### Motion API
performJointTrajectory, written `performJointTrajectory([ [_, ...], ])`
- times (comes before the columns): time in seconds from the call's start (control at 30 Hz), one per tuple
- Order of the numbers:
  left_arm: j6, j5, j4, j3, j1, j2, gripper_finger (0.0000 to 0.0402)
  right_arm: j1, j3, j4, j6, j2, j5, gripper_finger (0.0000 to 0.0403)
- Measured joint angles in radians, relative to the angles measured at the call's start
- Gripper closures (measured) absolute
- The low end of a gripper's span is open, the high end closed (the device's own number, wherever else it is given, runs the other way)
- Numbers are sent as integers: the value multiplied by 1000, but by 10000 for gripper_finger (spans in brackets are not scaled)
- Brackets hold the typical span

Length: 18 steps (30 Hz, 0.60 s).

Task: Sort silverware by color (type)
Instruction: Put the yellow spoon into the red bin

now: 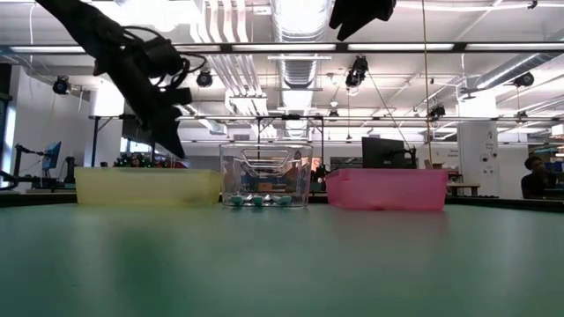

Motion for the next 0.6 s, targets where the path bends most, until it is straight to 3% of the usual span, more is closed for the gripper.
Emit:
performJointTrajectory([
  [0.4, -47, -2, 135, -70, -191, -209, 366, 43, -107, 14, 210, 1, -16, 197],
  [0.6, -33, -3, 269, -71, -290, -290, 366, 65, -194, 22, 372, 4, -86, 197],
])
